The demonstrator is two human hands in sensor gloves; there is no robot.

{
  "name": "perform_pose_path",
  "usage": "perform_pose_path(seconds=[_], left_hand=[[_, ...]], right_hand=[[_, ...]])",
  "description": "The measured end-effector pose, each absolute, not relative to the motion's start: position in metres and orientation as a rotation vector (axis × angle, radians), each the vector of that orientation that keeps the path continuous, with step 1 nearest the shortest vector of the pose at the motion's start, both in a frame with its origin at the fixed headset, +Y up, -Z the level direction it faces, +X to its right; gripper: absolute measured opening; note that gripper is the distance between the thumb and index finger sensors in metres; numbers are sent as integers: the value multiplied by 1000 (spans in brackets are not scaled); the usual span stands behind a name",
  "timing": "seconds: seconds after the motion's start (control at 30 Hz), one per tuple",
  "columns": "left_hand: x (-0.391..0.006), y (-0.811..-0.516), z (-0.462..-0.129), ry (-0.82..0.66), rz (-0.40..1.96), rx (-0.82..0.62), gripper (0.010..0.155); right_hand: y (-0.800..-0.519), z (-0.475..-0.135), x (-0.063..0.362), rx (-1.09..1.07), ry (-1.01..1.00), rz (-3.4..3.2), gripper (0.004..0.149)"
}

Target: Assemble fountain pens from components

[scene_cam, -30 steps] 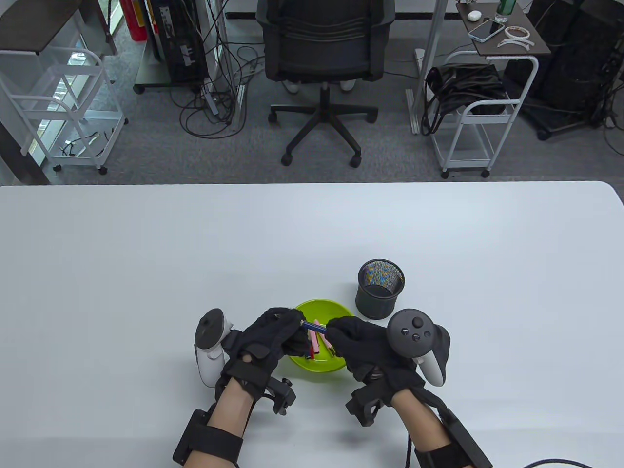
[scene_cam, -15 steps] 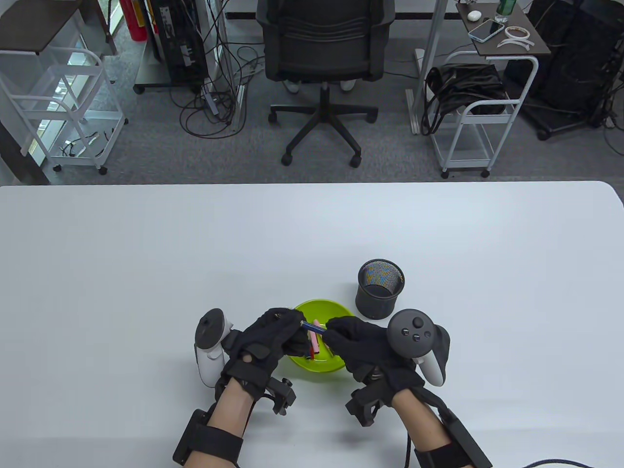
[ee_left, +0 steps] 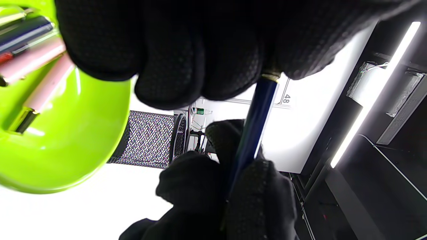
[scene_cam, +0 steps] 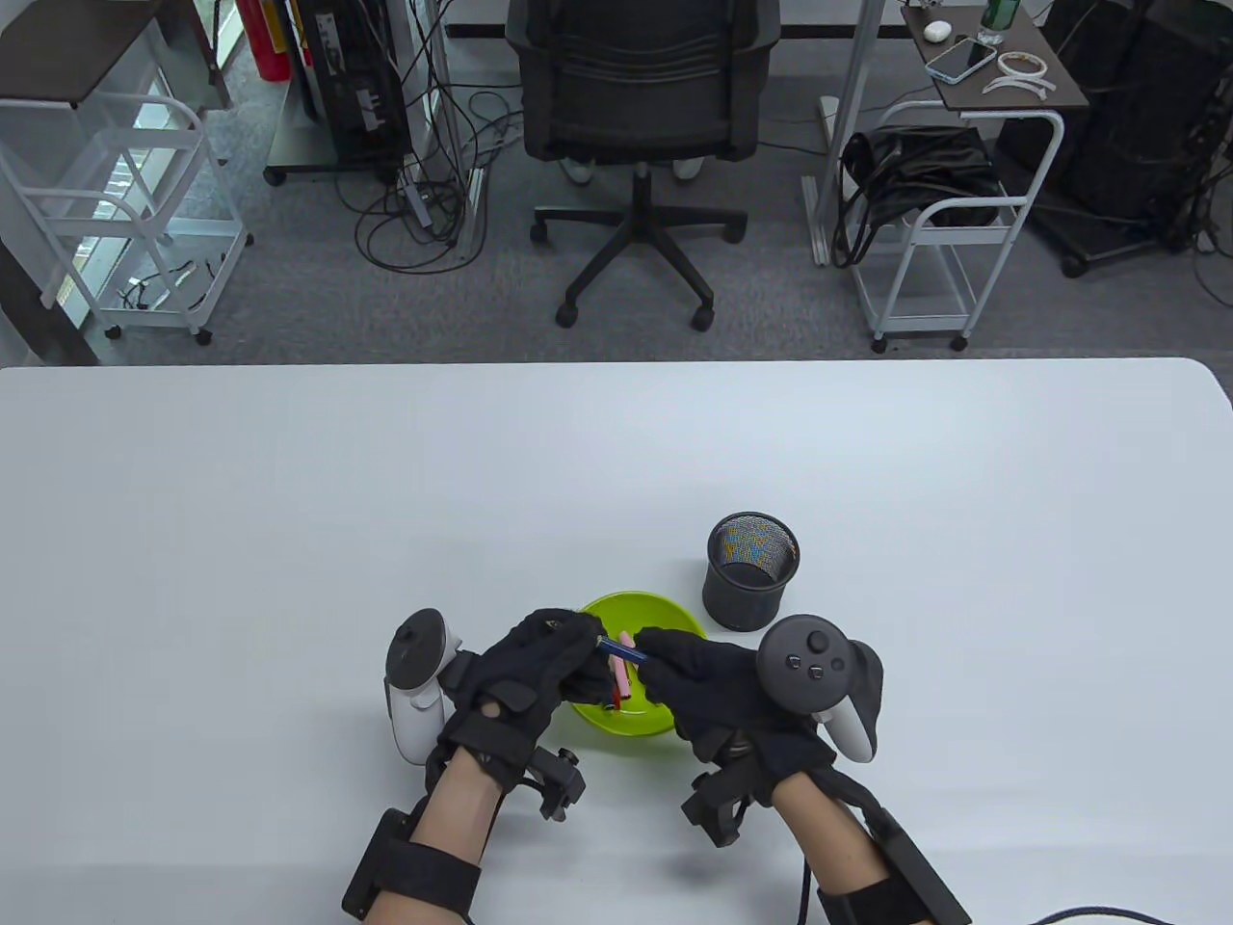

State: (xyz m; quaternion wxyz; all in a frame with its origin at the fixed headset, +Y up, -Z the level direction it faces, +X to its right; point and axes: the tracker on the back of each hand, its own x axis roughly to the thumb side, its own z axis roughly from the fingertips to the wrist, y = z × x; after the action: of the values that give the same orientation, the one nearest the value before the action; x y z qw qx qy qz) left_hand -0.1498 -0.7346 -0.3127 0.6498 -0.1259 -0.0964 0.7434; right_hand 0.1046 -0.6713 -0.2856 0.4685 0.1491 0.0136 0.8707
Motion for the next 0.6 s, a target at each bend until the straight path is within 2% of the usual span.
perform_pose_path(seconds=[0.07, 0.17, 0.37, 0.47, 0.6], left_hand=[[-150, -734, -313, -218, 1693, -285, 39], [-149, -734, -312, -224, 1686, -294, 39], [-148, -734, -312, -227, 1690, -296, 39], [-148, -734, -312, -230, 1687, -300, 39], [-148, -734, -312, -223, 1686, -298, 39]], right_hand=[[-669, -285, 104, 387, 34, 2140, 60], [-666, -283, 104, 381, -14, 2160, 52], [-667, -284, 106, 371, -22, 2123, 49], [-670, -285, 106, 360, 9, 2104, 50], [-671, -285, 104, 392, 50, 2148, 58]])
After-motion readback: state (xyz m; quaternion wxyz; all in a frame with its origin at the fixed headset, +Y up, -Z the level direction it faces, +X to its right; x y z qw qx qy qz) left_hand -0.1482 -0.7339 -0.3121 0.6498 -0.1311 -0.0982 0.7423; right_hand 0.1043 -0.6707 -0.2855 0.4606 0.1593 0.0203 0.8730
